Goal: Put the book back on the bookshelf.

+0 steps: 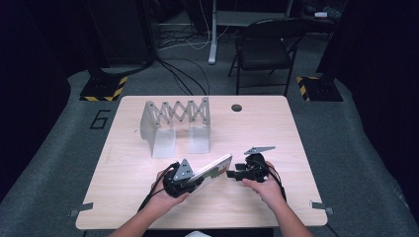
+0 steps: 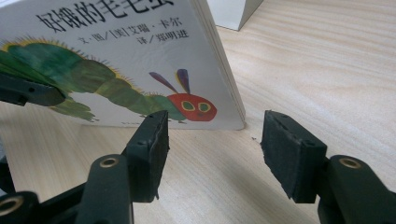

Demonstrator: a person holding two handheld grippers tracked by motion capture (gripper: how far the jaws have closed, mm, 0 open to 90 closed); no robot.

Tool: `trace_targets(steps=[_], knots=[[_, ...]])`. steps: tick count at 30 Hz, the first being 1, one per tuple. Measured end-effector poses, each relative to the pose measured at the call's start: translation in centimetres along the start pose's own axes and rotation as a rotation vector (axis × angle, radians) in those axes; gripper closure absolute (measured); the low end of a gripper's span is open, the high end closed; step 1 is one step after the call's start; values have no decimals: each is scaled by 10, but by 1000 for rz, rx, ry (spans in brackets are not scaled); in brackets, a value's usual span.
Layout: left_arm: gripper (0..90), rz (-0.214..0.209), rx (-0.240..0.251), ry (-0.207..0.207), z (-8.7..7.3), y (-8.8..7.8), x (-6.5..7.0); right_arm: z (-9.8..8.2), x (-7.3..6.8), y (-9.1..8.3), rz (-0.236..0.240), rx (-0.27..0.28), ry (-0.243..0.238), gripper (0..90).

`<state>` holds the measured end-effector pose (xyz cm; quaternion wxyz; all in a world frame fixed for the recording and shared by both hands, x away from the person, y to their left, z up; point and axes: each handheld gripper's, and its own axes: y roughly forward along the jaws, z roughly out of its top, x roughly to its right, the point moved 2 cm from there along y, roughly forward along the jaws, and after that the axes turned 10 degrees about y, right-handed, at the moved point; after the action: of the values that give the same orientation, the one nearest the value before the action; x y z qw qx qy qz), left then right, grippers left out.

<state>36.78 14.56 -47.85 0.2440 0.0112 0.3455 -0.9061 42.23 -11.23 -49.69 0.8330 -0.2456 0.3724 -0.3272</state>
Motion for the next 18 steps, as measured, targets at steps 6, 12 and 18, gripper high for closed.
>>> trace_targets(steps=[6,12,18], knots=[[756,1,3,-4,-1,0,1,0,0,1,-1,-1,-2,414],[757,4,7,-11,-1,0,1,-1,3,0,-5,-2,12,414],[757,6,19,-37,1,-3,1,-1,6,-1,-5,1,19,414]])
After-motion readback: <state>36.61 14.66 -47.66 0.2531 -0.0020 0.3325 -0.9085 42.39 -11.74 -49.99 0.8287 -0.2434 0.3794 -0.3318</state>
